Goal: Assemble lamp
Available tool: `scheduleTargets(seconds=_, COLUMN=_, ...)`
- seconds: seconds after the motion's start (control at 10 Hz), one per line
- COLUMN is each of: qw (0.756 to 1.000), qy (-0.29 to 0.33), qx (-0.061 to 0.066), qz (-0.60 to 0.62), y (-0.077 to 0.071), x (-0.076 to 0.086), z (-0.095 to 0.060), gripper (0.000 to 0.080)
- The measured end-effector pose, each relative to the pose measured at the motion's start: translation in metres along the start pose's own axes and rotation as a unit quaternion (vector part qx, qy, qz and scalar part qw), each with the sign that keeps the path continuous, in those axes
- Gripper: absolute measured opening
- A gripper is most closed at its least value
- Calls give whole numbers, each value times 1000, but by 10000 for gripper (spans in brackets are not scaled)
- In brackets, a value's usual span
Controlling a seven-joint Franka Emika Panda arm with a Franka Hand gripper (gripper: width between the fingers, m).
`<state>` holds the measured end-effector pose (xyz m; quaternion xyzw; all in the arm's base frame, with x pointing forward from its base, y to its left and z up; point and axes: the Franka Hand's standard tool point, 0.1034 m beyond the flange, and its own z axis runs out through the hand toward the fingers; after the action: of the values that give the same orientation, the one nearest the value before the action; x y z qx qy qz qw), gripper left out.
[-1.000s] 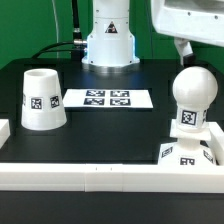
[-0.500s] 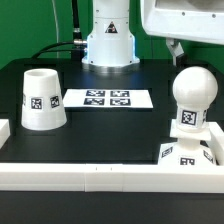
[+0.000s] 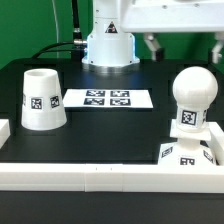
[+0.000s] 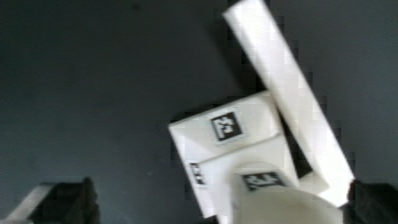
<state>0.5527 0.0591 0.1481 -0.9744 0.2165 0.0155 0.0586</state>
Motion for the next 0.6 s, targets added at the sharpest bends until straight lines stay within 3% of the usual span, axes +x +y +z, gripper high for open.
scheduleTargets(seconds=0.2, qw=1000, qy=4, qx=-6, qz=-9, y=39, x=3, z=-7, gripper=699)
scheduleTargets(seconds=0.3, qw=1000, qy=0, qx=-8, qz=6, y=46, x=5, z=-5, gripper=699)
scheduleTargets(seconds=0.6, qw=1000, qy=-1, qx=-8, qz=1, y=44, x=4, z=-4, gripper=699)
